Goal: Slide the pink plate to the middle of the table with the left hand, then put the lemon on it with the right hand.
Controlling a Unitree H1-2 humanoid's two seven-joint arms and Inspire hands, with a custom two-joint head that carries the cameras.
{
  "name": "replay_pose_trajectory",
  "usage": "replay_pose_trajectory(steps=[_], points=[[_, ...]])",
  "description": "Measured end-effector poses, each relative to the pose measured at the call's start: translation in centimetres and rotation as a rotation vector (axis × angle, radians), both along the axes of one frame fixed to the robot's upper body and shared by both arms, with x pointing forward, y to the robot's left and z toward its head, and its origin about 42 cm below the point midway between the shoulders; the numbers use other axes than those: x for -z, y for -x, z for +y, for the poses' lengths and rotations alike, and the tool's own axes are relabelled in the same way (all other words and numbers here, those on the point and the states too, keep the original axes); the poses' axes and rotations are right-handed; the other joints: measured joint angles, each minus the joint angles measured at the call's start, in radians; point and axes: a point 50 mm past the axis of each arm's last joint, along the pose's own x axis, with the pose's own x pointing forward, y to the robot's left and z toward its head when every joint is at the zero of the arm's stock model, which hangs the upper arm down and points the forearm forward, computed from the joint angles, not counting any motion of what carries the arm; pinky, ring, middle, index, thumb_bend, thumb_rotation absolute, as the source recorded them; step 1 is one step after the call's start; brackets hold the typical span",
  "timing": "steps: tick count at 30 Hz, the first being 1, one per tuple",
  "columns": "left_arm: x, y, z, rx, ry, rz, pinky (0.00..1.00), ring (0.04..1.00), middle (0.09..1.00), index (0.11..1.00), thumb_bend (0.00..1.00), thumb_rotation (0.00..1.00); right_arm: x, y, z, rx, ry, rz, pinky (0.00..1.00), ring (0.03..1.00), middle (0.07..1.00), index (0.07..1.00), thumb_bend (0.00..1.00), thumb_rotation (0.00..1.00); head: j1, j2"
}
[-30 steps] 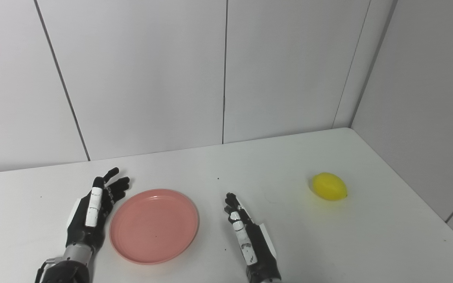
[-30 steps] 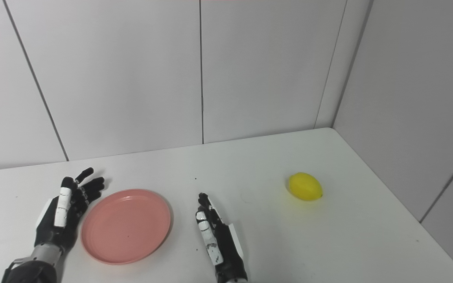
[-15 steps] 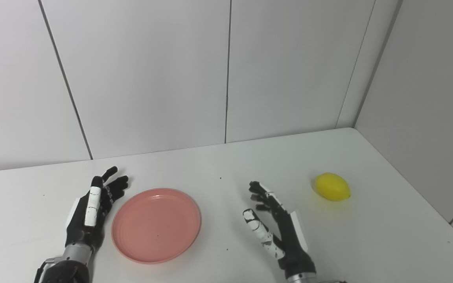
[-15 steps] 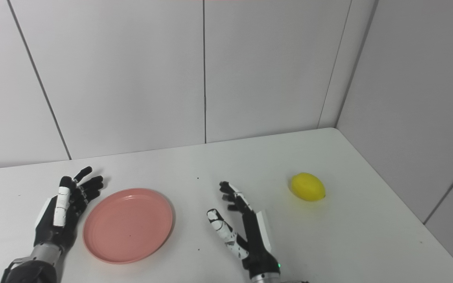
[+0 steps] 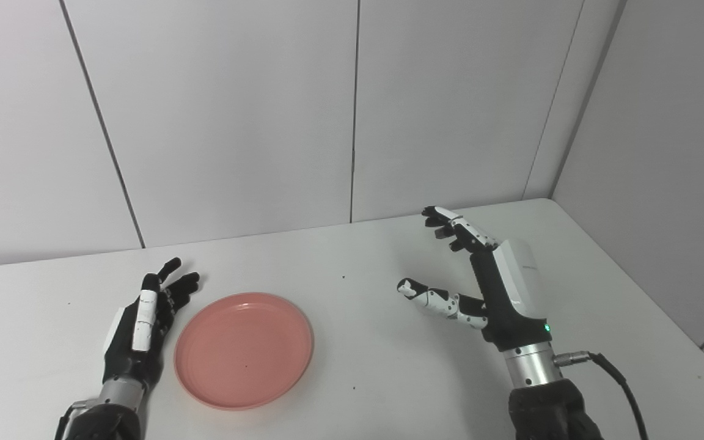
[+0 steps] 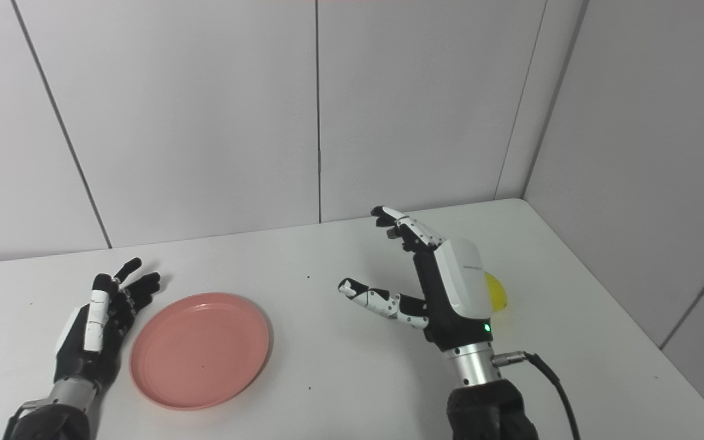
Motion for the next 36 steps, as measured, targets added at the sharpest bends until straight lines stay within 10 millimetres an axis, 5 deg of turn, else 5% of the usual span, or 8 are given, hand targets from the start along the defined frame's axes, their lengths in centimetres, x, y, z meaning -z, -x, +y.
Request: replay_pose_trajectory(steps=[7,14,29,36], points=[[0.0,0.0,0.0,-0.001,-0.001,-0.001,0.89,0.823,0.778,0.850,0.79,0.95,0.8,-2.4,-2.5,0.107,0.235,0.065,0.59,0.665,0.710,0.737,0.75,0.79,-0.002,-0.005],[-0.1,-0.2,0.0,0.000,0.000,-0.001,0.88,0.826,0.790,0.857,0.80,0.93,1.7,-4.3,-4.8,0.188,0.407,0.112,0.63,0.664,0.688,0.704,0.80,0.84,0.000,-0.014],[0.0,-0.2,0.0,-0.002,0.001,-0.006,0.88,0.822,0.787,0.857,0.78,0.95,5.1,-6.3,-9.7,0.350,0.552,0.313,0.78,0.718,0.703,0.700,0.78,0.85,-0.002,-0.018],[0.0,-0.2,0.1,-0.002,0.001,-0.006,0.89,0.824,0.784,0.855,0.78,0.94,6.0,-6.4,-11.0,0.398,0.553,0.362,0.77,0.729,0.726,0.720,0.76,0.86,-0.005,-0.020]])
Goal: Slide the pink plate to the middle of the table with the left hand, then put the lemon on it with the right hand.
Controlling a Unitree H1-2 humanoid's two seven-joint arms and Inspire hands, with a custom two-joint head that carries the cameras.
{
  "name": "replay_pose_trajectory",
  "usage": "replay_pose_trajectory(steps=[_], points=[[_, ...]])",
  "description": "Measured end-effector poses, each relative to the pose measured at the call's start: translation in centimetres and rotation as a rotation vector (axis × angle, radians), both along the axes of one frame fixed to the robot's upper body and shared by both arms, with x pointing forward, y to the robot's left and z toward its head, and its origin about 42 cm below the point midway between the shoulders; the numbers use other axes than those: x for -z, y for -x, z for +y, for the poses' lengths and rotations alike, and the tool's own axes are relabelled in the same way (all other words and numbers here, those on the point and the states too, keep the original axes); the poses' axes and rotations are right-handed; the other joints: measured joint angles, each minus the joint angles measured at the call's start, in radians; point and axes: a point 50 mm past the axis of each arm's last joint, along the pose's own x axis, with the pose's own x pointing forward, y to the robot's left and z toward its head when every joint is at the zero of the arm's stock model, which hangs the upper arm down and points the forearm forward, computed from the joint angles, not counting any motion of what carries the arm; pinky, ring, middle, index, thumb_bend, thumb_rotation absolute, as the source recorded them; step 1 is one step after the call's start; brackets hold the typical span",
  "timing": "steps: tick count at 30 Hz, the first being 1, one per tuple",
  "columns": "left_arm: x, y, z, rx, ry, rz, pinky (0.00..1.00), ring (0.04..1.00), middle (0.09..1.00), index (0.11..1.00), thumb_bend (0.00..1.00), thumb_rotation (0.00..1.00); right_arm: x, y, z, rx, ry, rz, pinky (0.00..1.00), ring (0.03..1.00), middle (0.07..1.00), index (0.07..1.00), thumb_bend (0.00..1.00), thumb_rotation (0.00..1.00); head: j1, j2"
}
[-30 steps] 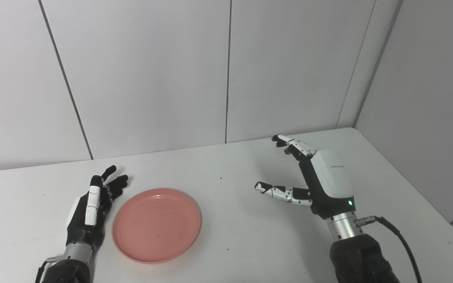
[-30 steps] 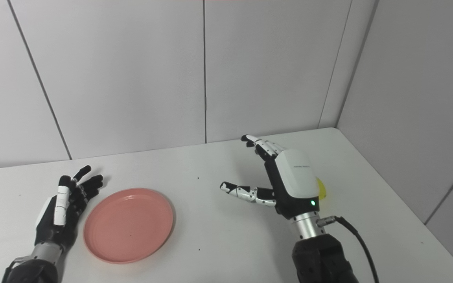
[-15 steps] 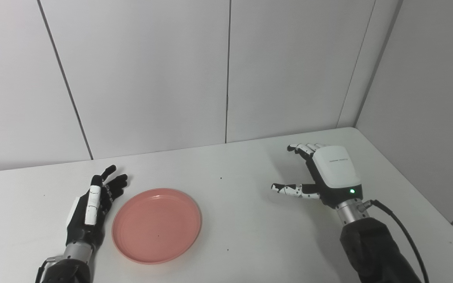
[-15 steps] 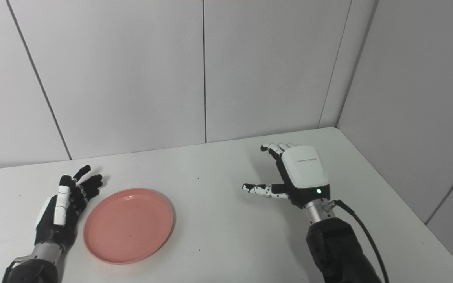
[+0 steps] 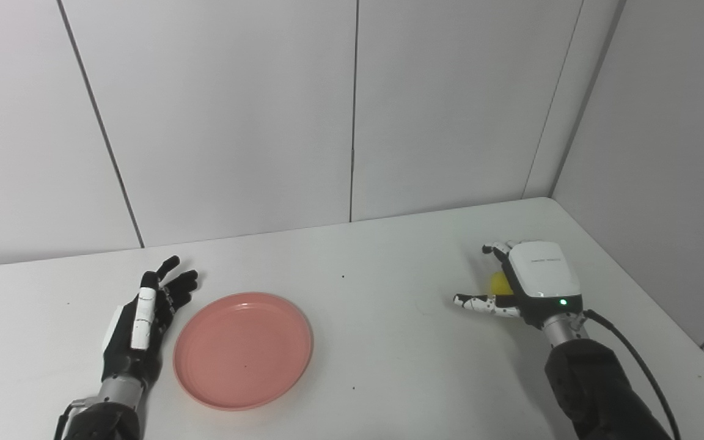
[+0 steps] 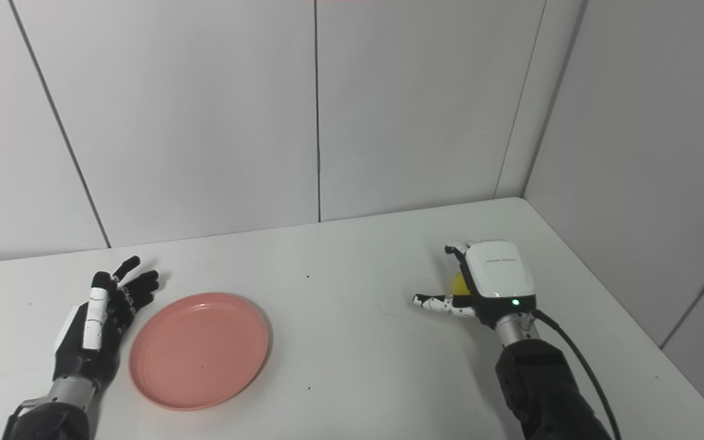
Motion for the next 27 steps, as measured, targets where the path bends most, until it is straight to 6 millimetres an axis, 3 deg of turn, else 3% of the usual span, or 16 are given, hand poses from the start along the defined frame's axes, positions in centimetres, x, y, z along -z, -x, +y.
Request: replay_pose_trajectory(steps=[9,19,27], points=[[0.0,0.0,0.1,0.000,0.000,0.000,0.90,0.829,0.785,0.857,0.77,0.95,0.8,0.0,-2.3,0.064,-0.012,0.048,0.68,0.706,0.725,0.722,0.76,0.87,0.003,0.003],[0.0,0.0,0.1,0.000,0.000,-0.001,0.89,0.830,0.789,0.857,0.79,0.94,1.7,0.1,-2.7,0.081,-0.061,0.057,0.51,0.608,0.698,0.721,0.77,0.84,0.011,0.003],[0.0,0.0,0.0,0.001,-0.002,0.000,0.88,0.825,0.784,0.860,0.79,0.95,2.8,0.1,-2.5,0.091,-0.123,0.058,0.46,0.586,0.674,0.714,0.77,0.81,0.017,0.005]])
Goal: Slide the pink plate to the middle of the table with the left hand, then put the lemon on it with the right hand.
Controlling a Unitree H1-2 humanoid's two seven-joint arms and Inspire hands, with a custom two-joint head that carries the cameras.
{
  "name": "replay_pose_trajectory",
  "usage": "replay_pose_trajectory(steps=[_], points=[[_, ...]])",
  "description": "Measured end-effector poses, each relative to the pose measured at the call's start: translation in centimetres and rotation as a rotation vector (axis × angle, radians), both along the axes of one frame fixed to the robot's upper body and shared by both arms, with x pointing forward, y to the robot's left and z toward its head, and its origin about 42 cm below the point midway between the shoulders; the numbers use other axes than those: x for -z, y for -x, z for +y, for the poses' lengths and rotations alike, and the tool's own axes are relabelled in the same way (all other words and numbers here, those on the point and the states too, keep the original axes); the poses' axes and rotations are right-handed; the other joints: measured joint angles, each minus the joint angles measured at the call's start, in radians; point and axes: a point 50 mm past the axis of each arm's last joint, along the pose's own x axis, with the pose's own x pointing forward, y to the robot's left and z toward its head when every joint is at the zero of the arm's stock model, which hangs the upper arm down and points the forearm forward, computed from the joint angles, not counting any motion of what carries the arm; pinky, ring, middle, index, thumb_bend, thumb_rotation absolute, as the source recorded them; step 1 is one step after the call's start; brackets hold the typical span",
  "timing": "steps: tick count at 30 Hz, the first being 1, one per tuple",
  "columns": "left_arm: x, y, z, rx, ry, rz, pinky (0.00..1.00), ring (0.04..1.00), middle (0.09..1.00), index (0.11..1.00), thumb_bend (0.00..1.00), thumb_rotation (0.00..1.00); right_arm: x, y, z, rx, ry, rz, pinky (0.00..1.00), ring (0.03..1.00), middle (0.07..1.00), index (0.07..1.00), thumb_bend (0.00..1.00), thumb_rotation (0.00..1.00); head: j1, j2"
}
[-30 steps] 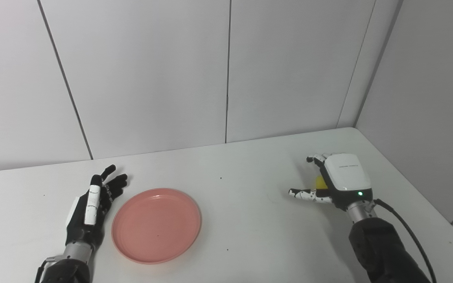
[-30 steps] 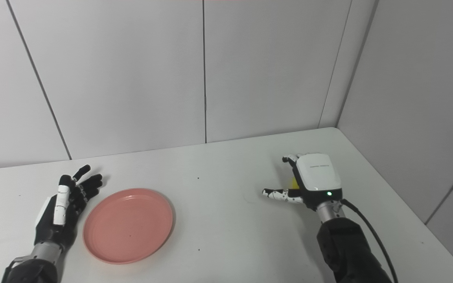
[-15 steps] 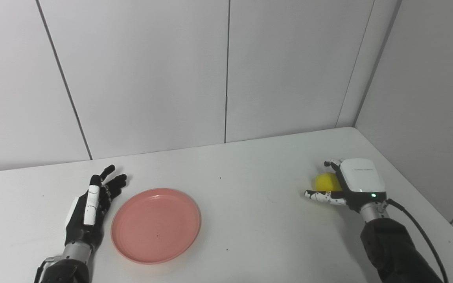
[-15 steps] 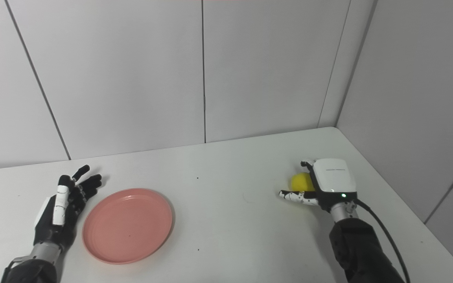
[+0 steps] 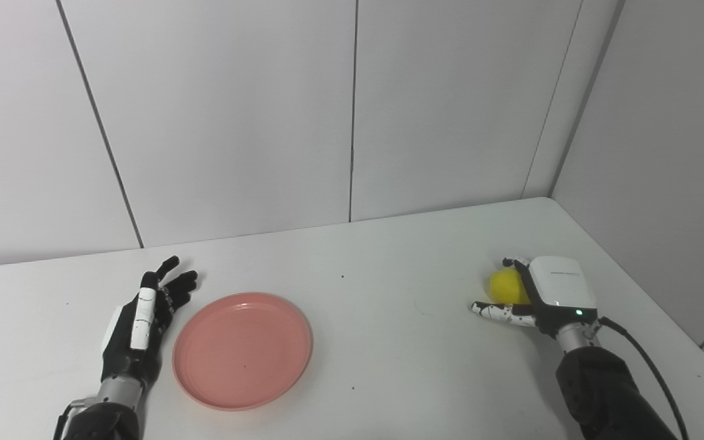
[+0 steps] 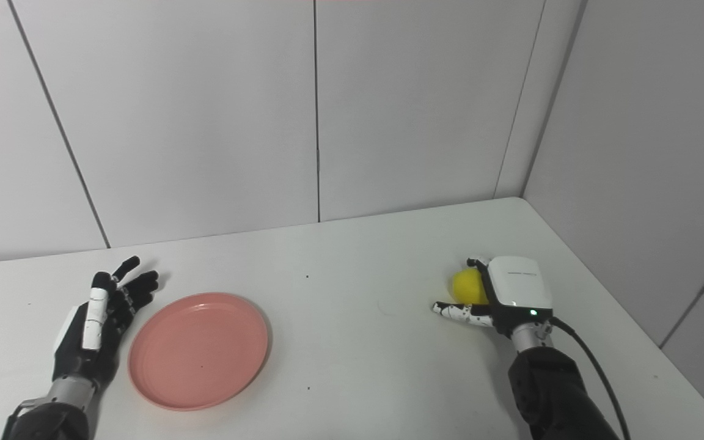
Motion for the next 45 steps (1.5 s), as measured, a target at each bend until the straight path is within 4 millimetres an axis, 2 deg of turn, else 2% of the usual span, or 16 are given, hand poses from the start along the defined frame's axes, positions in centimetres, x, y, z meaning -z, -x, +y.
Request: replay_pose_trajectory(steps=[3,4,5,6,7,8,9,10,12,18,25,45], points=[[0.0,0.0,0.0,0.001,-0.001,0.000,0.88,0.824,0.784,0.857,0.79,0.95,0.2,0.0,0.0,0.005,-0.013,-0.020,0.45,0.579,0.669,0.708,0.76,0.80,0.000,0.000],[0.0,0.0,0.0,0.000,-0.001,0.000,0.88,0.823,0.785,0.858,0.79,0.95,0.3,0.1,0.0,0.005,-0.018,-0.030,0.43,0.548,0.646,0.689,0.74,0.71,0.000,0.000],[0.0,0.0,0.0,0.000,0.000,0.000,0.88,0.823,0.786,0.859,0.79,0.95,0.5,0.1,0.0,0.005,-0.021,-0.036,0.42,0.538,0.639,0.683,0.73,0.69,0.003,0.000],[0.0,0.0,0.0,0.000,0.000,0.000,0.88,0.822,0.787,0.858,0.79,0.95,0.6,0.1,0.0,0.005,-0.019,-0.050,0.39,0.495,0.607,0.657,0.71,0.58,0.003,0.000],[0.0,0.0,0.0,0.000,-0.001,0.000,0.88,0.822,0.787,0.858,0.79,0.95,0.8,0.2,0.0,0.004,-0.016,-0.065,0.37,0.481,0.596,0.648,0.70,0.54,0.003,0.000],[0.0,0.0,0.0,0.000,-0.001,0.000,0.88,0.821,0.788,0.859,0.80,0.95,1.1,0.2,0.0,-0.001,-0.015,-0.082,0.31,0.399,0.520,0.617,0.69,0.47,0.003,0.000],[0.0,0.0,0.0,0.000,-0.001,0.000,0.88,0.821,0.787,0.858,0.80,0.95,1.3,0.2,0.0,-0.004,-0.015,-0.095,0.24,0.314,0.436,0.562,0.62,0.33,0.002,0.000],[0.0,0.0,0.0,0.000,-0.001,0.000,0.88,0.821,0.785,0.857,0.80,0.95,1.5,0.3,0.0,-0.008,-0.019,-0.113,0.21,0.278,0.396,0.528,0.57,0.25,0.002,0.002],[0.0,0.0,0.0,0.001,-0.002,0.001,0.88,0.822,0.784,0.857,0.80,0.95,1.5,0.3,0.3,-0.042,-0.035,-0.153,0.17,0.240,0.350,0.497,0.52,0.17,0.002,0.002],[0.1,0.0,0.0,0.000,-0.002,0.002,0.88,0.818,0.779,0.856,0.80,0.94,0.9,-0.4,0.7,-0.060,-0.078,-0.195,0.16,0.223,0.324,0.489,0.51,0.15,0.003,0.005],[0.1,0.0,0.1,0.000,-0.002,0.002,0.86,0.816,0.790,0.856,0.81,0.94,1.2,-0.5,0.6,-0.058,-0.102,-0.196,0.12,0.175,0.268,0.491,0.51,0.15,0.005,0.006],[-0.1,0.0,0.1,0.000,-0.004,0.000,0.85,0.812,0.782,0.855,0.82,0.94,0.8,-0.7,0.6,-0.075,-0.091,-0.181,0.16,0.210,0.303,0.488,0.51,0.15,0.011,0.005]])
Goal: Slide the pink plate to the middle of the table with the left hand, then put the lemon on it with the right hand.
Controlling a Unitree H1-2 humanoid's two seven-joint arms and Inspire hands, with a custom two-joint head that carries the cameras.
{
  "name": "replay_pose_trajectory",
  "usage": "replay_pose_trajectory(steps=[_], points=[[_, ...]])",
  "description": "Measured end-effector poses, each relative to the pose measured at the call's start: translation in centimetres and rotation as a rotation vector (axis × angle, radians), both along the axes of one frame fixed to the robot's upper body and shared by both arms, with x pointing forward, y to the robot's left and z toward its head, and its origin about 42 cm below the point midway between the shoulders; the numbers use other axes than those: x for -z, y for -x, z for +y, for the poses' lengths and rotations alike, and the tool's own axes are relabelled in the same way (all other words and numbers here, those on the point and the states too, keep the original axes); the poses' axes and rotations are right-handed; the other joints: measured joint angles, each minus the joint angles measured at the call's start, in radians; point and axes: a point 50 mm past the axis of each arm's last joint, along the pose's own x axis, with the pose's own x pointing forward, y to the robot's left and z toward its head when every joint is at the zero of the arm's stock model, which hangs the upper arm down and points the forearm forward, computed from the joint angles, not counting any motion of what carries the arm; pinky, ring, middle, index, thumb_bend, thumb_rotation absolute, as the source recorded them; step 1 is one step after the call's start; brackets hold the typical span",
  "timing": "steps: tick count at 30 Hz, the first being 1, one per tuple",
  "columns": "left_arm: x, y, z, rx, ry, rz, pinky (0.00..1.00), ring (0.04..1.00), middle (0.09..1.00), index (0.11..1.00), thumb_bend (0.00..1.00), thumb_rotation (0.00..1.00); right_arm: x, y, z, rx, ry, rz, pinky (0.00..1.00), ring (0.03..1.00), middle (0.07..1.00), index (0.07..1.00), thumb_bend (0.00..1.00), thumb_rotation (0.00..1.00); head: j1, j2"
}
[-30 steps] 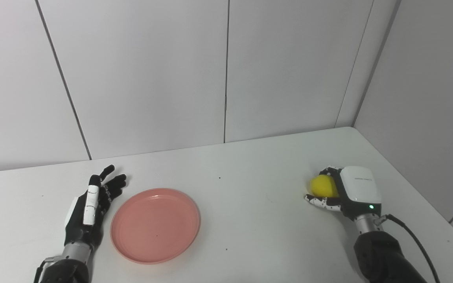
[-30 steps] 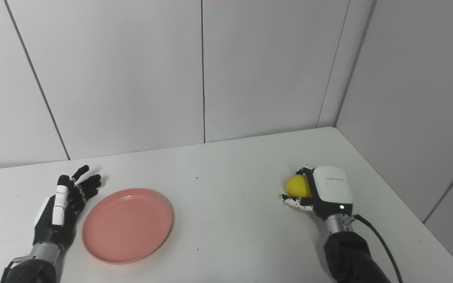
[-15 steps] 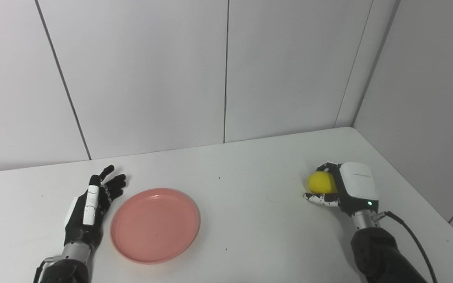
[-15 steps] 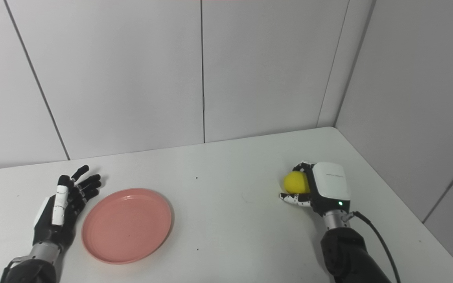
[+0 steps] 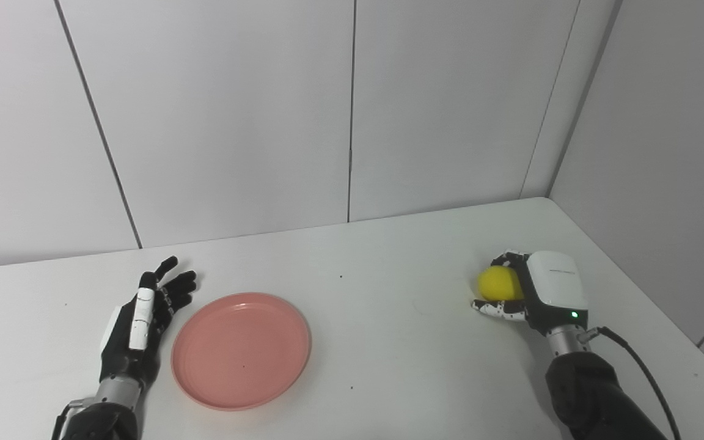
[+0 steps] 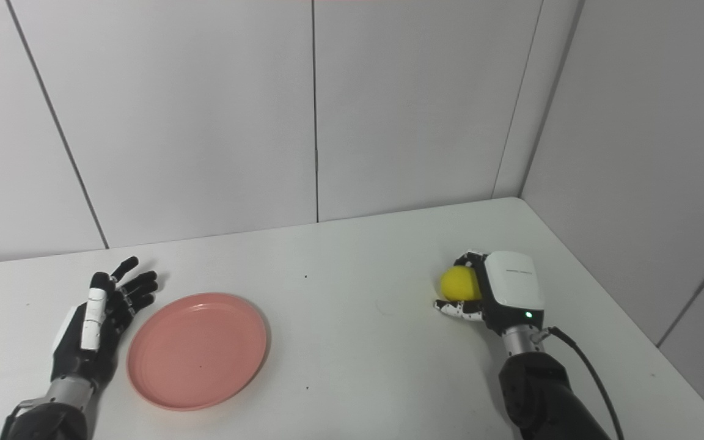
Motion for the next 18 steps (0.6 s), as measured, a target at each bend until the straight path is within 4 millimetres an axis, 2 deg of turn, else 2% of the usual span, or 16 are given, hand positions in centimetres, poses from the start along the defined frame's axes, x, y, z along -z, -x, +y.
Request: replay_pose_trajectory(steps=[5,9,15,18], points=[[-0.1,0.0,-0.1,0.002,0.001,-0.004,0.86,0.814,0.780,0.853,0.82,0.93,-1.1,-0.1,0.4,-0.034,0.003,0.029,0.17,0.226,0.319,0.484,0.51,0.15,0.006,0.003],[-0.1,0.1,-0.2,-0.001,-0.001,-0.005,0.87,0.818,0.783,0.855,0.82,0.95,-1.9,-0.2,1.4,-0.083,0.002,0.045,0.18,0.247,0.345,0.485,0.51,0.16,0.020,0.002],[0.0,0.2,-0.6,-0.003,-0.001,-0.004,0.87,0.823,0.791,0.858,0.82,0.96,-3.9,-0.4,3.0,-0.144,-0.004,0.015,0.15,0.213,0.305,0.479,0.51,0.15,0.041,0.000],[0.0,0.2,-0.8,-0.012,0.002,-0.004,0.84,0.820,0.788,0.854,0.83,0.95,-4.6,-0.4,3.9,-0.165,-0.003,0.004,0.15,0.208,0.303,0.482,0.51,0.15,0.081,0.002]])
